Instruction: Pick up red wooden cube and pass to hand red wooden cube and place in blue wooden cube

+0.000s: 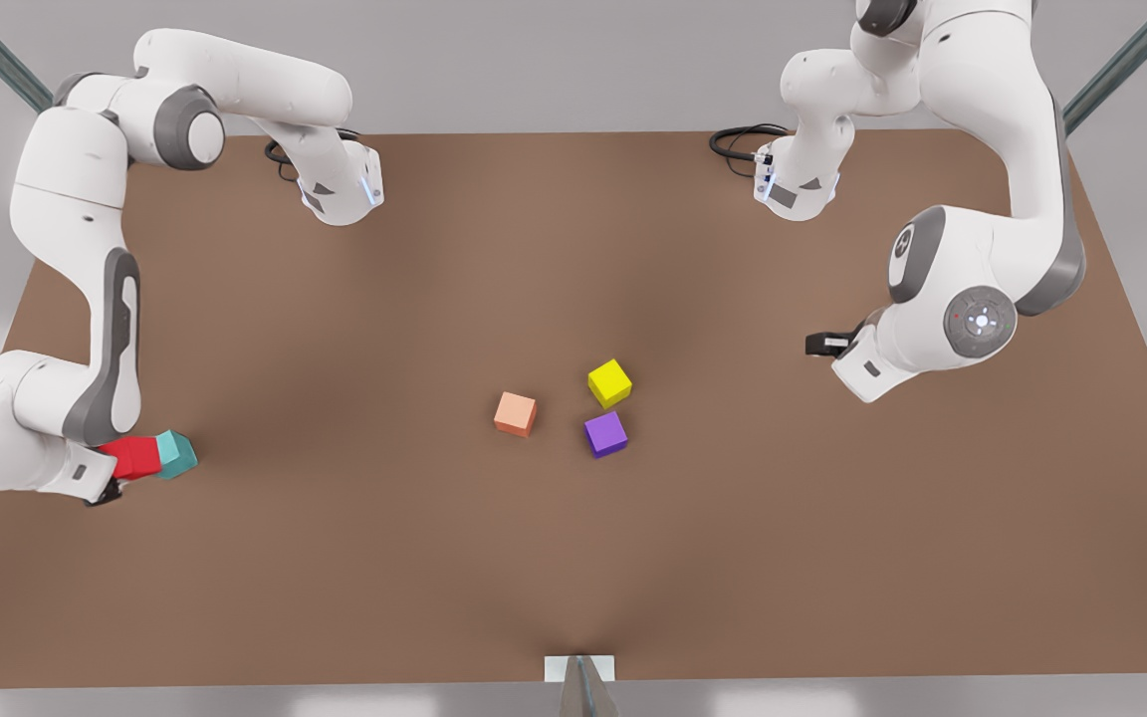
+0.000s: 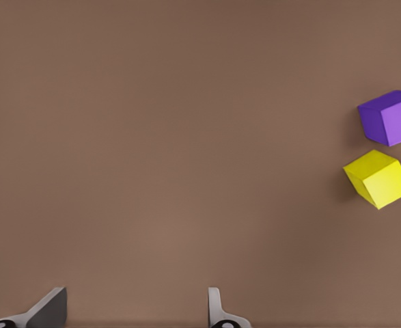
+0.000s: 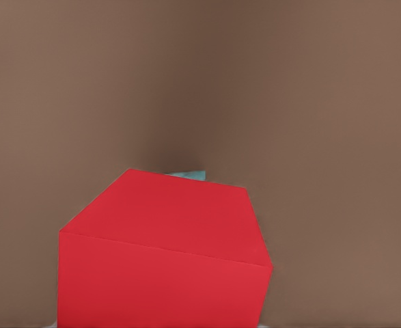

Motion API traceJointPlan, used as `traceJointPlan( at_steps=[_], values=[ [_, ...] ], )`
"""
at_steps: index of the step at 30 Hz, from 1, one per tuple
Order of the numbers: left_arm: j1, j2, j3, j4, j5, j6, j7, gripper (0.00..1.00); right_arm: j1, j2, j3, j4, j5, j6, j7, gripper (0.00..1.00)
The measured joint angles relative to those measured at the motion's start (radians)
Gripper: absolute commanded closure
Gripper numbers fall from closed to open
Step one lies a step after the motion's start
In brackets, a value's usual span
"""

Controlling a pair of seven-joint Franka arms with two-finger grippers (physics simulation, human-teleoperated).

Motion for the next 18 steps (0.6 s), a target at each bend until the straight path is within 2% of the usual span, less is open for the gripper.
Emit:
traceJointPlan(
  at_steps=[18],
  values=[
    [0.001,0.016,0.000,0.000,-0.001,0.002,-0.021,0.00,-0.057,0.042,-0.002,-0.084,0.007,0.064,-0.077,0.44]
  ],
)
